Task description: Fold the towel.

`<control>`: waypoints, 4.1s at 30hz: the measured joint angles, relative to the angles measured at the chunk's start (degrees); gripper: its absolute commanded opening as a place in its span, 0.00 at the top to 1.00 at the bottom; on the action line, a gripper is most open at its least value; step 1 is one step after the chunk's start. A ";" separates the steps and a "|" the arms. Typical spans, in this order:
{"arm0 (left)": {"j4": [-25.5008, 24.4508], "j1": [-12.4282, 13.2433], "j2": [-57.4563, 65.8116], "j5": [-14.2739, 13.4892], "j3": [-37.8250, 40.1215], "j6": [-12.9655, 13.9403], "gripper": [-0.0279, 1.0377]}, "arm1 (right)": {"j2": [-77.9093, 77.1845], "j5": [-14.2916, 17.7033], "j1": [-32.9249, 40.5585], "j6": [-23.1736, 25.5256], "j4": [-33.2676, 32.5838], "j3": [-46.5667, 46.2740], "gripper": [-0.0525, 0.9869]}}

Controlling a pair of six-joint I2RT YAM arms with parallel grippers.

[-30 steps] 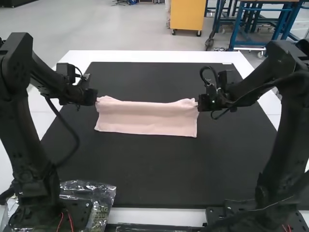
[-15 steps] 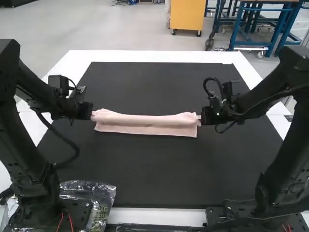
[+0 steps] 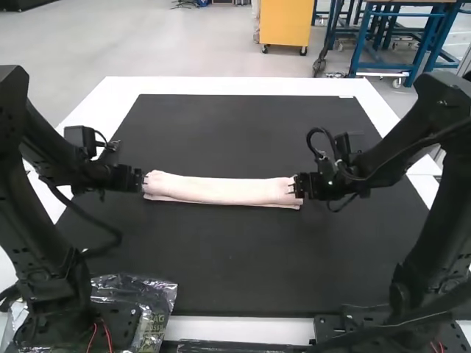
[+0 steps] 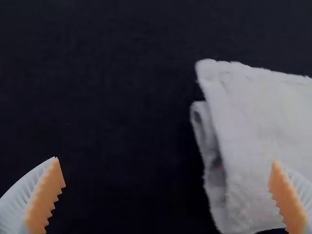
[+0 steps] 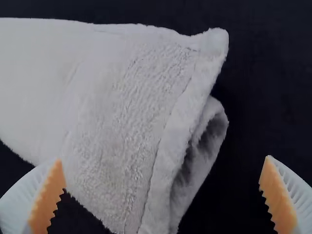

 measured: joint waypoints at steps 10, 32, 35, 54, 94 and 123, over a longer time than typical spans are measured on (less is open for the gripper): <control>-0.31 3.50 -3.28 0.85 2.93 -2.91 0.06 | 2.05 1.68 4.31 0.50 1.18 1.42 0.08; -1.14 3.50 -5.40 2.78 2.86 -3.50 0.06 | 3.15 5.20 3.52 0.50 3.10 2.69 0.12; -1.18 3.50 -5.40 2.95 2.86 -3.50 0.06 | 4.42 5.38 3.54 0.39 4.98 2.75 0.26; -2.43 4.31 -5.60 4.02 2.86 -3.69 0.06 | -1.18 2.78 0.68 -0.11 -5.16 6.05 0.97; 1.60 4.35 -8.33 4.46 -2.12 -3.04 0.06 | 14.91 1.73 25.00 8.22 -3.74 29.38 0.97; 5.40 10.56 -8.52 5.46 -5.99 -3.39 0.06 | 31.47 0.87 33.99 13.88 -6.21 51.43 0.64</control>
